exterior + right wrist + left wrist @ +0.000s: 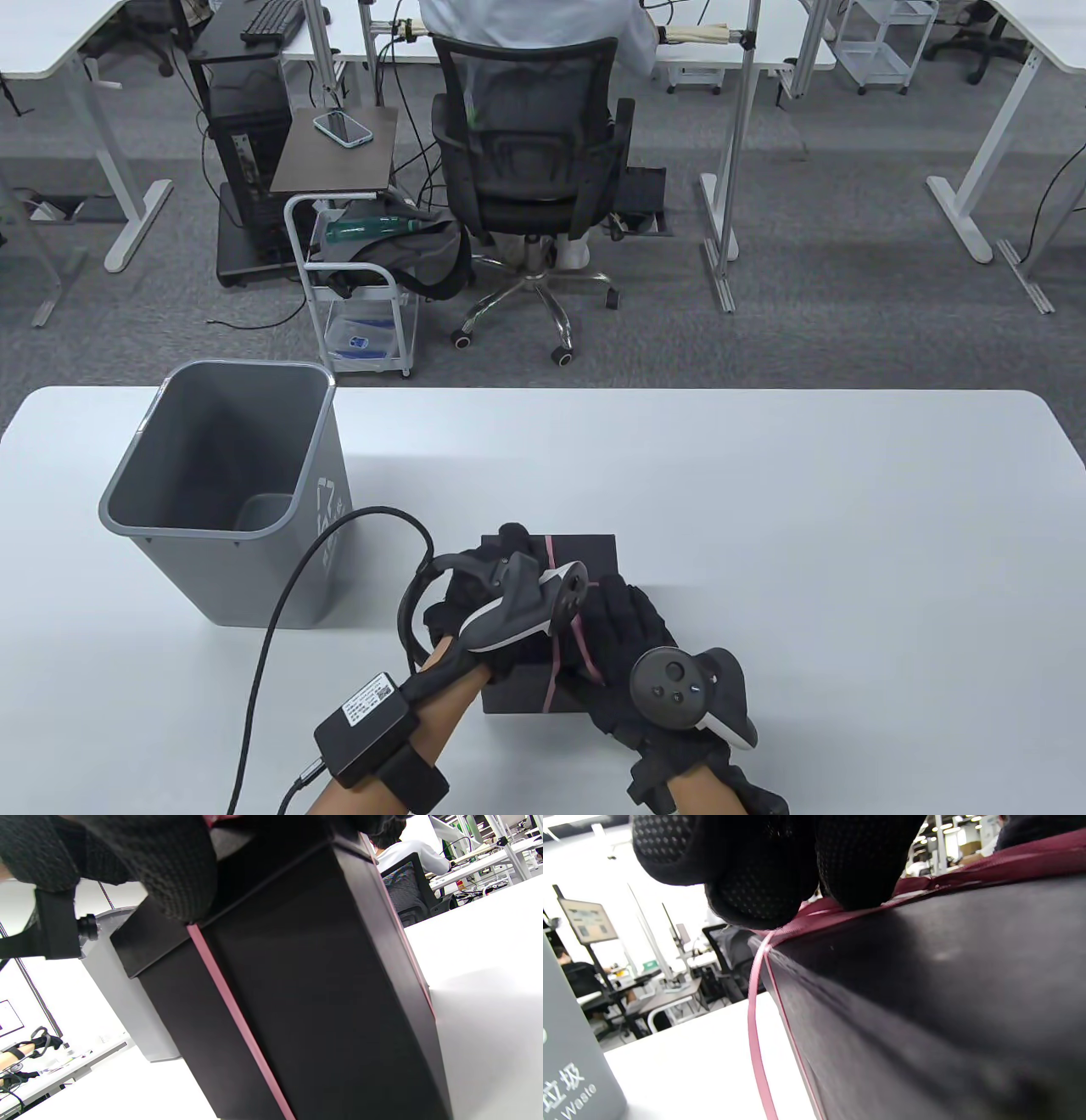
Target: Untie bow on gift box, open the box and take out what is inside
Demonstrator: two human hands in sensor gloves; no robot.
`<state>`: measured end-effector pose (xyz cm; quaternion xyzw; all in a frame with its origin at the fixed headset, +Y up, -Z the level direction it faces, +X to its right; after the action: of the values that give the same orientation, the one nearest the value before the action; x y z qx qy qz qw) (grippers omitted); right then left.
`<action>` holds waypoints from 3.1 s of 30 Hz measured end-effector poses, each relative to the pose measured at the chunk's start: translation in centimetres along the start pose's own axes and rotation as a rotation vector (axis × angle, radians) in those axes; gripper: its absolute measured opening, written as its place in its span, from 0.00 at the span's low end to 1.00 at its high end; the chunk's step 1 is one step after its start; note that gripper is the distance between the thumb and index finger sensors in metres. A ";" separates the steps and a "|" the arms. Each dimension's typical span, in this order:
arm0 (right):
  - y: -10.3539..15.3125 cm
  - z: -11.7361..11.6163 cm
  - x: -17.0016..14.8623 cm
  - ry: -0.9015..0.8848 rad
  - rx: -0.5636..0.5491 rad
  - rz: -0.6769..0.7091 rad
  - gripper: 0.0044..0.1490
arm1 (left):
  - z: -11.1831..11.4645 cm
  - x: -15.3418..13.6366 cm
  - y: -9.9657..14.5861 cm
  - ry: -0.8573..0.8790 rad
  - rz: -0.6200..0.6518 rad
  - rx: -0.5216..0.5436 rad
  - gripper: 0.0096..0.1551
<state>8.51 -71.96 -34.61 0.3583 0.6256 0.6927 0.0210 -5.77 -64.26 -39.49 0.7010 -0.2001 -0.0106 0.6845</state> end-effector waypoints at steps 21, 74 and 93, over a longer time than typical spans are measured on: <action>0.1 -0.1 0.1 0.012 -0.019 -0.022 0.59 | -3.9 -5.5 3.9 -0.024 -0.152 0.277 0.20; 0.1 -0.3 -0.1 -0.007 -0.010 -0.027 0.59 | -3.9 -5.0 6.3 0.147 0.091 0.343 0.20; 0.1 -0.4 -0.2 -0.014 -0.014 -0.033 0.59 | -7.0 -14.5 10.4 0.266 -0.211 0.253 0.21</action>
<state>8.49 -72.40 -34.60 0.3526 0.6266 0.6939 0.0395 -19.87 -53.17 -32.76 0.7936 -0.0334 0.0356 0.6065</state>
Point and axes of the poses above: the tracker on the back of each hand, its own x axis roughly to the thumb side, its own y axis roughly from the fingertips to the wrist, z = x × y, the point moved 3 cm from there along -y, roughly from the wrist to the fingertips, and after that the axes turned 2 degrees about z, right-handed, at the moved point
